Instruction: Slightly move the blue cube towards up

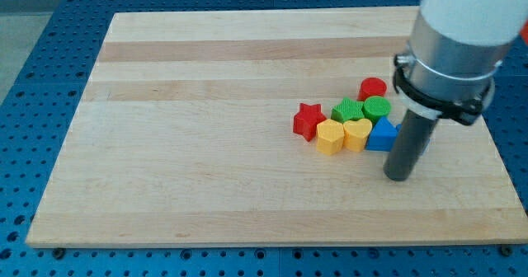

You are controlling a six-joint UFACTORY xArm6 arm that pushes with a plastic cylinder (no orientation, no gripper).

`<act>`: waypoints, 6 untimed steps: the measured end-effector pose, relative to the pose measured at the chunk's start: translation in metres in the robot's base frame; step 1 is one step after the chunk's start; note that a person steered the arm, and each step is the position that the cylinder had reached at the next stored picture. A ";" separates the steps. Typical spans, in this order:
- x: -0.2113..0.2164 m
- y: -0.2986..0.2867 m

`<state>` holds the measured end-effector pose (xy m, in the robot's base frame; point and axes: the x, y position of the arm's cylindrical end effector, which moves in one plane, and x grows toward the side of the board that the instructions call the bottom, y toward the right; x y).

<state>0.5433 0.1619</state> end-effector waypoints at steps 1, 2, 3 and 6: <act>-0.004 0.028; -0.017 0.047; -0.032 0.049; -0.056 0.049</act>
<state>0.4870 0.2105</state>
